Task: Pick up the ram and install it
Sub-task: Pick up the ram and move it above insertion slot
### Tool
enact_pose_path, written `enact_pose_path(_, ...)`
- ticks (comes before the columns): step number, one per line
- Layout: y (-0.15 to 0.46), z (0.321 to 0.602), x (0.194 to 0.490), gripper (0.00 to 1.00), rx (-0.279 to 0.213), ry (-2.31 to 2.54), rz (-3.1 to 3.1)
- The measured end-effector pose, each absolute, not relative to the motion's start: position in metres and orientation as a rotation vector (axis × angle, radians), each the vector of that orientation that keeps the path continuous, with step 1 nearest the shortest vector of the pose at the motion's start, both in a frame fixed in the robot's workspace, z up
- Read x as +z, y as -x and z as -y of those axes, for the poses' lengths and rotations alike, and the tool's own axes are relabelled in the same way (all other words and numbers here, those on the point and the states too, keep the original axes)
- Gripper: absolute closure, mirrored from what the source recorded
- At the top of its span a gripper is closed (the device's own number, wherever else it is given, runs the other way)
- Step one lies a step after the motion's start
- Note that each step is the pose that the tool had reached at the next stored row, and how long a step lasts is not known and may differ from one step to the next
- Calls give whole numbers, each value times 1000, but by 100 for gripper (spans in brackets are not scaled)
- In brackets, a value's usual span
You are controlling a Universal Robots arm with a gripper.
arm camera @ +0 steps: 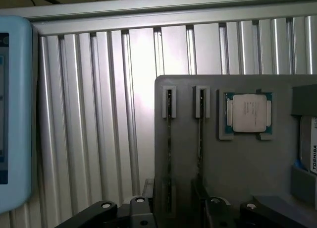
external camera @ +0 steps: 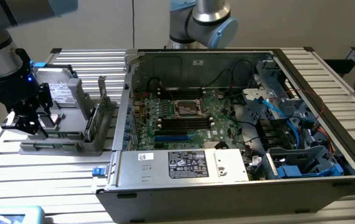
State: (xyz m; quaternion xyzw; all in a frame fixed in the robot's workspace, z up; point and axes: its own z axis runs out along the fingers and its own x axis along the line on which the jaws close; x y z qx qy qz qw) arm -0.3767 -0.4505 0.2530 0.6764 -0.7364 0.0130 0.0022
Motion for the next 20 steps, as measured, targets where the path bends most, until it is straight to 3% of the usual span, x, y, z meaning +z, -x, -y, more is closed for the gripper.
enact_pose_path(20, 377, 454, 218, 58, 41, -2122, 2310)
